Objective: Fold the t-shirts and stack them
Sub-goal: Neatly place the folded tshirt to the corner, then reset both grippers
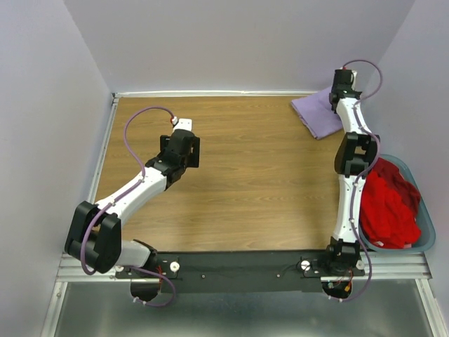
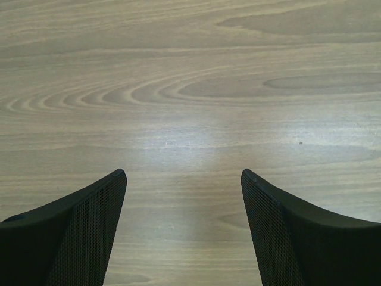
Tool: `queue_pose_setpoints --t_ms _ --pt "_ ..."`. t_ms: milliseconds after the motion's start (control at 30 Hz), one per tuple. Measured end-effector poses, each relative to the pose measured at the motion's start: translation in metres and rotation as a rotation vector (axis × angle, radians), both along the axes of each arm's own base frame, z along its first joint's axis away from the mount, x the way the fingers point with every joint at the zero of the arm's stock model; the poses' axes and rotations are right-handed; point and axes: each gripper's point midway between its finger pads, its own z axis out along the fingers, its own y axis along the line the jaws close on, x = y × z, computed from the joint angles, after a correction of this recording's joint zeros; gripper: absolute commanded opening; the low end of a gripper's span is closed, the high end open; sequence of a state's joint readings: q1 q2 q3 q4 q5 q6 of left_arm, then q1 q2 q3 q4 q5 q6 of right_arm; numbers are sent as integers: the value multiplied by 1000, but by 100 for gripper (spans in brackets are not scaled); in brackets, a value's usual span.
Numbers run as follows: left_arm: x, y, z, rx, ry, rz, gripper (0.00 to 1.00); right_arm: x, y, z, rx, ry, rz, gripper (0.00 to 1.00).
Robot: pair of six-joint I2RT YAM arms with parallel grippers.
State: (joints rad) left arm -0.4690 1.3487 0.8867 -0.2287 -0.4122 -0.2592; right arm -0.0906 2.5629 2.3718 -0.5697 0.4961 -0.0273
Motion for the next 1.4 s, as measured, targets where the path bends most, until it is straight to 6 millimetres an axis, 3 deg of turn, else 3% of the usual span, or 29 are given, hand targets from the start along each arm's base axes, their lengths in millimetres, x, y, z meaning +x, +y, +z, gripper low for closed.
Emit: queue_pose_setpoints --t_ms 200,267,300,400,433,633,733,867,1000,1067,1133,1233,1400 --pt "3 4 2 10 -18 23 85 -4 -48 -6 -10 -25 -96 3" --pt "4 4 2 12 -18 25 85 -7 -60 -10 -3 -33 -129 13" --pt "4 4 2 13 -18 26 85 -8 -63 -11 0 -37 -140 26" --pt "5 4 2 14 -19 28 85 -8 -70 -14 5 -57 -175 50" --pt "5 4 2 15 -20 29 85 -8 -71 -14 5 -63 -179 54" --pt "5 6 2 20 -24 37 85 -9 -73 -8 1 -87 -204 64" --pt "5 8 6 20 -35 46 85 -19 -70 9 13 -99 -215 69" --pt "3 12 27 -2 -91 64 85 -34 -59 68 59 -194 -212 79" --pt "-2 18 63 -50 -190 91 87 -61 -31 149 173 -344 -147 83" --pt "-6 22 80 -72 -239 107 87 -81 -13 188 239 -423 -104 90" --pt "-10 27 99 -100 -298 126 89 -109 7 227 301 -503 -53 100" --pt "-19 36 122 -143 -380 159 91 -153 33 271 365 -595 18 100" --pt "-41 53 152 -209 -491 205 93 -233 65 325 397 -729 121 100"
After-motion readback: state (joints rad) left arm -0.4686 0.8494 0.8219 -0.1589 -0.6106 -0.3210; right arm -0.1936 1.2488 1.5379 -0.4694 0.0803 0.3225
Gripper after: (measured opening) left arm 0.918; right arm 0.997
